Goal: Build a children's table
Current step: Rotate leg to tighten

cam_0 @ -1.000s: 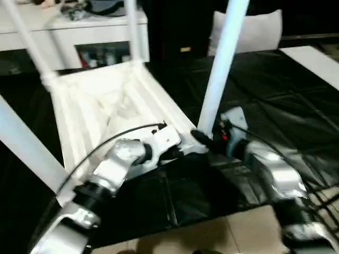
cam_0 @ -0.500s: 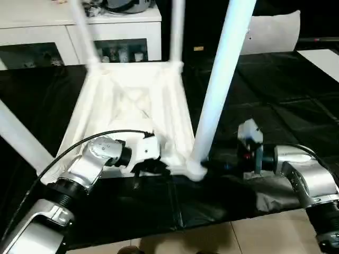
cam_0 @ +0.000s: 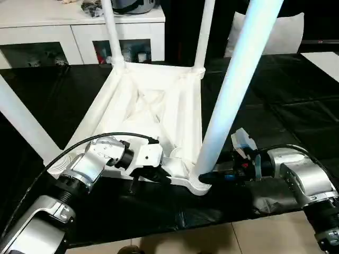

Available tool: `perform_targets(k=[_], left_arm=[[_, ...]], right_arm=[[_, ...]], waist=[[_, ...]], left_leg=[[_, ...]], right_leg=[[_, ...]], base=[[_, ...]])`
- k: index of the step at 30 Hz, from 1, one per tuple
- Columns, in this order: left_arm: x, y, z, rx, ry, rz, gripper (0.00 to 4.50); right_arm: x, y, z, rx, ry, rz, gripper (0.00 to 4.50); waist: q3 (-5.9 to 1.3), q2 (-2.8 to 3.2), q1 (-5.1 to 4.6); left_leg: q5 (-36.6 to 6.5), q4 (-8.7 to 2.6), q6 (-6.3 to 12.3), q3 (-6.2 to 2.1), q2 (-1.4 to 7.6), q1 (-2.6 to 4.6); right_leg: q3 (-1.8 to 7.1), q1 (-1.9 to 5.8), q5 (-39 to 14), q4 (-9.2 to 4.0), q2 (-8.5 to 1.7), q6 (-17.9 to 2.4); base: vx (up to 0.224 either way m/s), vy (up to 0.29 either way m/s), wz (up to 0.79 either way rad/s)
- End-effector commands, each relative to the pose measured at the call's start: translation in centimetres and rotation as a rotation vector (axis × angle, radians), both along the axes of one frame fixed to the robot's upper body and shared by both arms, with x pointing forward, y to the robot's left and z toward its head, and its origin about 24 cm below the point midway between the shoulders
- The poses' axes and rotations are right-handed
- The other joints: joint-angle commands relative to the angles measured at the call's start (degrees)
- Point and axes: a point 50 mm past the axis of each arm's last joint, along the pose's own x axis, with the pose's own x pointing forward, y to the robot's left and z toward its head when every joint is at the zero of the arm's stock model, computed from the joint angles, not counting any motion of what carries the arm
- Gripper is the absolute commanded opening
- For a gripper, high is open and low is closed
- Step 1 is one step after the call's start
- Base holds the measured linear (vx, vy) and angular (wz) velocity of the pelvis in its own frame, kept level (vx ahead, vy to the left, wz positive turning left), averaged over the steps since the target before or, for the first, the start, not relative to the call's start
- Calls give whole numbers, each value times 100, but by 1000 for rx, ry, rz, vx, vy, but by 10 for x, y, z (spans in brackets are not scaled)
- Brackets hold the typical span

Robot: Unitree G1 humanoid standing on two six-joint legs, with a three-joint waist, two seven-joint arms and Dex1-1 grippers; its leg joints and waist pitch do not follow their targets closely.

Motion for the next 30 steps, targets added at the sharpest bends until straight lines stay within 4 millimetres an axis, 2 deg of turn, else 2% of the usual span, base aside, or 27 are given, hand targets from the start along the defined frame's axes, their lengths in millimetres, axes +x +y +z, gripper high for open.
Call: perform_targets(k=[1, 5, 7, 8, 9, 10, 11, 12, 13, 14, 16, 17, 18, 19, 20, 22, 23, 25, 26, 27, 29, 30], left_arm=[[-2, -8, 0, 24, -2, -74, 0], [0, -7, -1, 6, 25, 19, 0], [3, -8, -1, -11, 37, 97, 0], [5, -12, 0, -49, 62, 173, 0], [5, -12, 0, -52, 63, 178, 0], [6, -20, 2, -102, 87, 255, 0], [6, -21, 2, -110, 92, 268, 0], [6, -23, 2, -120, 98, 281, 0], [8, -27, 3, -128, 93, 321, 0], [10, -32, 3, -134, 84, 369, 0], [16, -40, 3, -143, 66, 461, 0], [17, -43, 4, -145, 61, 489, 0], [19, -47, 5, -152, 55, 516, 0], [20, -50, 6, -155, 51, 538, 0], [22, -55, 7, -155, 26, 556, 0], [22, -58, 8, -155, 4, 562, 0], [22, -58, 9, -157, -5, 559, 0], [23, -56, 10, -151, -23, 557, 0], [23, -55, 10, -145, -33, 558, 0], [23, -51, 10, -134, -44, 548, 0], [22, -45, 10, -115, -94, 479, 0], [21, -42, 9, -100, -96, 464, 0]], right_arm=[[0, 3, 5, 30, 11, 33, 215], [-2, 10, 11, 146, 58, -8, 202], [0, 15, 9, 147, 58, -77, 202], [8, 22, 2, 95, 45, -215, 201], [9, 22, 1, 90, 43, -226, 200], [21, 29, -8, 16, 21, -409, 200], [23, 31, -10, 3, 18, -441, 200], [26, 32, -11, -9, 16, -476, 199], [29, 36, -14, -32, 19, -530, 199], [34, 40, -16, -46, 26, -593, 199], [43, 49, -17, -52, 42, -717, 199], [46, 51, -17, -51, 39, -754, 199], [49, 55, -16, -41, 12, -778, 199], [52, 58, -15, -34, -11, -796, 199], [53, 63, -14, -1, -5, -807, 232], [53, 66, -13, 29, 12, -818, 265], [53, 66, -11, 49, 15, -810, 265], [51, 64, -9, 69, 7, -792, 275], [50, 63, -8, 70, -2, -786, 287], [48, 59, -7, 81, -11, -763, 299], [41, 49, -6, 95, -30, -683, 315], [38, 47, -6, 98, -35, -642, 315]], waist=[[-409, -63, -32], [-408, -63, -25], [-381, -68, -35], [-362, -90, -62], [-348, -82, -80], [-336, -88, -114], [-305, -108, -199], [-306, -103, -235], [-313, -114, -297], [-313, -119, -381], [-321, -112, -486], [-323, -108, -513], [-327, -121, -528], [-331, -107, -538], [-340, -120, -540], [-340, -102, -539], [-362, -93, -521], [-377, -72, -501], [-387, -65, -469], [-395, -57, -438], [-417, -68, -379], [-423, -45, -363]], left_leg=[[-809, -381, 347, -9, 220, 15], [-784, -382, 341, -7, 223, 12], [-911, -399, 253, -11, 217, 21], [-991, -411, 182, -18, 195, 10], [-1093, -418, 126, -21, 190, 20], [-1234, -421, 49, -30, 168, 36], [-1309, -447, -51, -56, 145, -7], [-1370, -446, -85, -72, 124, -19], [-1427, -427, -102, -89, 98, -15], [-1435, -420, -79, -90, 104, -8], [-1428, -402, -80, -94, 91, -26], [-1459, -394, -44, -100, 72, -22], [-1474, -392, -40, -95, 85, -14], [-1513, -384, 3, -91, 88, 16], [-1489, -391, 70, -82, 96, 17], [-1457, -410, 103, -88, 108, 3], [-1366, -422, 147, -84, 128, -3], [-1256, -424, 167, -76, 151, 4], [-1129, -413, 189, -58, 158, 16], [-999, -406, 222, -50, 157, -2], [-823, -384, 346, -43, 156, -14], [-753, -381, 368, -41, 155, -16]], right_leg=[[251, 318, -1271, -333, -367, -1275], [253, 318, -1269, -326, -363, -1274], [254, 306, -1603, -361, -374, -1193], [249, 305, -1915, -387, -376, -1090], [247, 285, -2138, -406, -376, -1024], [238, 274, -2576, -457, -385, -871], [214, 276, -2940, -473, -371, -716], [190, 289, -3193, -504, -378, -602], [173, 291, -3527, -563, -388, -395], [180, 263, -3528, -580, -374, -369], [171, 251, -3468, -570, -361, -418], [148, 245, -3526, -607, -352, -384], [155, 231, -3503, -607, -359, -387], [152, 209, -3447, -624, -357, -420], [169, 206, -3263, -618, -347, -478], [177, 220, -3033, -585, -330, -562], [206, 245, -2576, -533, -329, -705], [223, 251, -2164, -491, -326, -852], [242, 255, -1729, -444, -318, -1008], [245, 285, -1425, -406, -323, -1123], [250, 333, -1018, -372, -331, -1190], [254, 337, -888, -350, -333, -1228]], base=[[0, 0, 0], [0, 0, 0], [0, 0, 0], [0, 0, 0], [0, 0, 0], [0, 0, 0], [-50, -12, -9], [0, 0, 0], [0, 0, 0], [0, 0, 0], [0, 0, 0], [0, 0, 0], [0, 0, 0], [0, 0, 0], [0, 0, 0], [0, 0, 0], [0, 0, 0], [0, 0, 0], [0, 0, 0], [59, 4, 7], [0, 0, 0], [0, 0, 0]])
